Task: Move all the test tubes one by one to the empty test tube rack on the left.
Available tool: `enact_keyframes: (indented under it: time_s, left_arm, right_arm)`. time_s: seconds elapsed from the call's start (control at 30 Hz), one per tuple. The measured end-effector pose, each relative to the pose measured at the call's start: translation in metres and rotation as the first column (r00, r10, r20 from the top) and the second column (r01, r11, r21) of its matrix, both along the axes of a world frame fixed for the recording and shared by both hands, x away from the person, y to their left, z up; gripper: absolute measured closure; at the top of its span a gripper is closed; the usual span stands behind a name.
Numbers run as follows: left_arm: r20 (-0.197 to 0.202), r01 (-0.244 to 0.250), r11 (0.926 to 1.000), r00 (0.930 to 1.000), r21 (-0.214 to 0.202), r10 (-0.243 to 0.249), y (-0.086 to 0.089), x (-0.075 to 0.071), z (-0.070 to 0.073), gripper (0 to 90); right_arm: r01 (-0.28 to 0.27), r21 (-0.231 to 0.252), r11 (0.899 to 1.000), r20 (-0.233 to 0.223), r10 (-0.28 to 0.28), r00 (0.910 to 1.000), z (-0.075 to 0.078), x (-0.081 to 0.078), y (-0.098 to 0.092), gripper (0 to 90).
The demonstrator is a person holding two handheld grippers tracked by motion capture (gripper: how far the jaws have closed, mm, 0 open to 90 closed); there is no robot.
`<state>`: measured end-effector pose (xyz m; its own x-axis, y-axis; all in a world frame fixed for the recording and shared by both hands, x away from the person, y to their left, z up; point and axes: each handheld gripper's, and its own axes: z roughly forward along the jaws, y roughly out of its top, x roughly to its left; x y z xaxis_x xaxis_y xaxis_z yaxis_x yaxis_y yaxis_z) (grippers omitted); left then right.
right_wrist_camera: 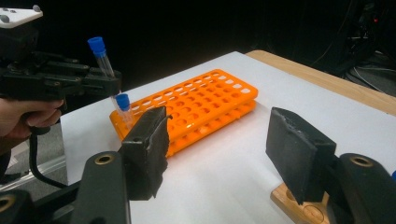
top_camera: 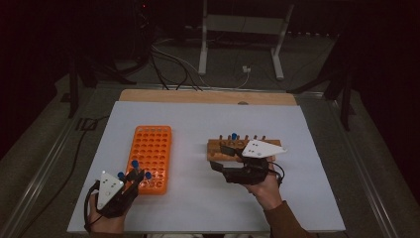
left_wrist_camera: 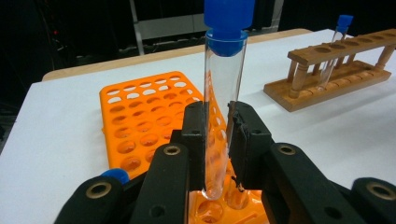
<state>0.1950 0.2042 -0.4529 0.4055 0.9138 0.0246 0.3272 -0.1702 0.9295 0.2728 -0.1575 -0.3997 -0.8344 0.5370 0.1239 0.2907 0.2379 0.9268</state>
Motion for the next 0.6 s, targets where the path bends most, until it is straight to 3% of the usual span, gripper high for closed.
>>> enact_keyframes:
  time_s: [0.27, 0.6]
  left_arm:
    - [-0.025, 0.009, 0.9997, 0.9996, 0.022, -0.009, -0.002, -0.002, -0.007, 77.6]
    - [0.032, 0.029, 0.9985, 0.9990, 0.046, -0.030, -0.004, -0.008, -0.013, 77.5]
  right_arm:
    - [0.006, 0.005, 1.000, 0.005, -0.006, 1.0000, 0.000, -0.001, -0.002, 38.9]
    - [0.008, 0.012, 1.000, 0.011, -0.008, 0.9999, 0.000, -0.003, -0.005, 39.2]
